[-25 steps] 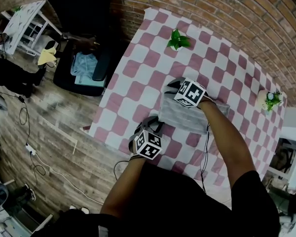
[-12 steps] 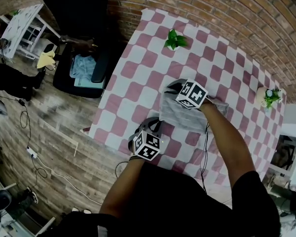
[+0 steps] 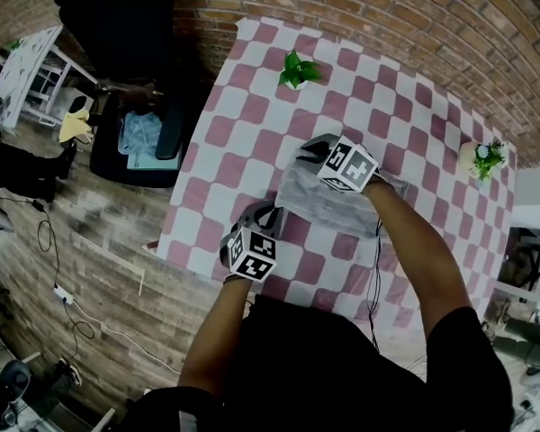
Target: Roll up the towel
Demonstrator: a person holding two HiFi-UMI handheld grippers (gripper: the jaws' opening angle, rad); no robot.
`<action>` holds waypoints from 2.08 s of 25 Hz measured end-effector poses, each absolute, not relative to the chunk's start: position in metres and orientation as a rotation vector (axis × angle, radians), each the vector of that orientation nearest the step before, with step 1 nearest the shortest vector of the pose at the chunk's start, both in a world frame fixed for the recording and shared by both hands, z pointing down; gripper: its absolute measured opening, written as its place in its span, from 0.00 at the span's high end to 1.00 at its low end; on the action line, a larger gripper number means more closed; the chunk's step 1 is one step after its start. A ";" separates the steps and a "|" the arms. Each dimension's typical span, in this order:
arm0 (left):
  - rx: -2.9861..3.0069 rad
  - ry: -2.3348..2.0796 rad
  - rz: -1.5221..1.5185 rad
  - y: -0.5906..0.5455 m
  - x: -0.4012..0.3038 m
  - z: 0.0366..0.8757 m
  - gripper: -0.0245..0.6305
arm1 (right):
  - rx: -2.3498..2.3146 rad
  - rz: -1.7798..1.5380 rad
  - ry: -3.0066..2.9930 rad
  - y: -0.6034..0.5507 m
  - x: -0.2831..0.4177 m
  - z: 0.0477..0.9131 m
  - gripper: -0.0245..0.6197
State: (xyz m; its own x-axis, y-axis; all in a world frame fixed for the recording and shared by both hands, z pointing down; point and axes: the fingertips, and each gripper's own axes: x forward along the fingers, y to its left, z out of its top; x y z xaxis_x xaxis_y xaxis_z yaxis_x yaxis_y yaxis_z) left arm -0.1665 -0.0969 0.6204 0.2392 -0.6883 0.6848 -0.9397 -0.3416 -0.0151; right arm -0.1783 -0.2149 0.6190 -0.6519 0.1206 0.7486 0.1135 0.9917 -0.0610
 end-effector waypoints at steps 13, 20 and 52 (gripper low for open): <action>2.370 -1.207 1.345 -0.213 -0.196 0.635 0.95 | 0.171 0.260 -2.279 -0.307 -0.138 0.627 0.84; 2.536 -1.088 1.627 -0.293 -0.161 0.632 0.95 | 0.473 0.374 -2.288 -0.362 -0.077 0.624 0.84; 2.566 -0.878 1.091 -0.120 -0.009 0.621 0.46 | 0.380 0.299 -2.427 -0.167 0.103 0.614 0.49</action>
